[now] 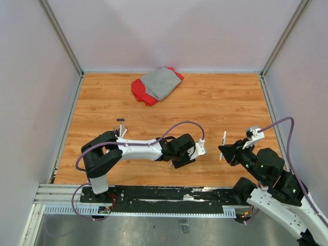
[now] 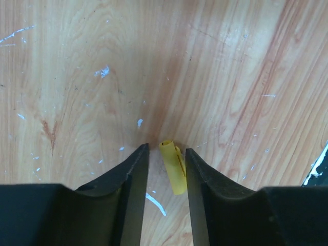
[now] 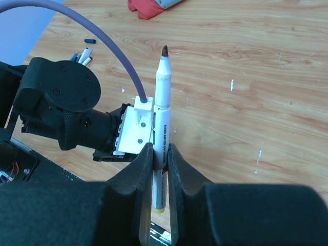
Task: Insert the pens into the pen caps
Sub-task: Adjust the pen cap at the center of the board.
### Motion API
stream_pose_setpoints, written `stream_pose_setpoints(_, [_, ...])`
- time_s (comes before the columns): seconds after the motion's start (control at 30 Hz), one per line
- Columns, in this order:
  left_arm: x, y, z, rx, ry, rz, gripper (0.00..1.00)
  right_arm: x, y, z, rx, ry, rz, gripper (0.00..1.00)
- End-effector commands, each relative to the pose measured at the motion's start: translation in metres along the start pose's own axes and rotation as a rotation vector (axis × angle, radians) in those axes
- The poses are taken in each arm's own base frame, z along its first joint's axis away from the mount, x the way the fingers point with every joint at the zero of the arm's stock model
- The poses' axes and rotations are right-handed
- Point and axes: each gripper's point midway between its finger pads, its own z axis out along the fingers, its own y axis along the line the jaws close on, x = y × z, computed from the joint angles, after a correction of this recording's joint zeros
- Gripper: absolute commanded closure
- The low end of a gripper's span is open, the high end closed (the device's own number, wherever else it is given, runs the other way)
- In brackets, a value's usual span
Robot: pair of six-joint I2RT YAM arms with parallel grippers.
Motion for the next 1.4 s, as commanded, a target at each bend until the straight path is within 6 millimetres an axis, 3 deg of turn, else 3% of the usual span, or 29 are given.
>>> stream_pose_setpoints(0.0, [-0.003, 0.001, 0.005, -0.011, 0.001, 0.01, 0.57, -0.005, -0.002, -0.006, 0.011, -0.014, 0.021, 0.96])
stream_pose_setpoints(0.2, [-0.016, 0.011, -0.01, -0.078, -0.062, -0.052, 0.5, -0.003, -0.003, -0.005, 0.017, -0.005, 0.023, 0.95])
stream_pose_setpoints(0.4, [-0.038, 0.037, -0.046, -0.262, -0.225, -0.29, 0.48, -0.002, -0.005, -0.006, 0.025, -0.006, 0.024, 0.95])
stream_pose_setpoints(0.57, [-0.04, 0.062, -0.079, -0.446, -0.34, -0.661, 0.46, -0.002, -0.008, -0.007, 0.039, -0.006, 0.022, 0.95])
stream_pose_setpoints(0.7, [-0.016, 0.068, -0.09, -0.579, -0.325, -1.1, 0.43, -0.001, -0.008, -0.006, 0.045, -0.001, 0.025, 0.95])
stream_pose_setpoints(0.77, [-0.002, 0.064, -0.087, -0.621, -0.277, -1.232, 0.38, 0.0, -0.008, -0.005, 0.047, 0.003, 0.029, 0.95])
stream_pose_setpoints(0.87, [0.001, 0.054, -0.084, -0.639, -0.252, -1.325, 0.13, 0.002, -0.008, -0.004, 0.046, 0.009, 0.034, 0.95])
stream_pose_setpoints(0.93, [-0.001, 0.049, -0.082, -0.633, -0.268, -1.382, 0.06, 0.003, -0.008, -0.004, 0.047, 0.012, 0.033, 0.95])
stream_pose_setpoints(1.17, [-0.005, 0.035, -0.063, -0.663, -0.206, -1.633, 0.01, 0.006, -0.009, -0.004, 0.046, 0.018, 0.034, 0.95])
stream_pose_setpoints(1.37, [-0.01, 0.015, -0.027, -0.671, -0.033, -1.636, 0.02, 0.007, -0.008, -0.004, 0.04, 0.023, 0.036, 0.95])
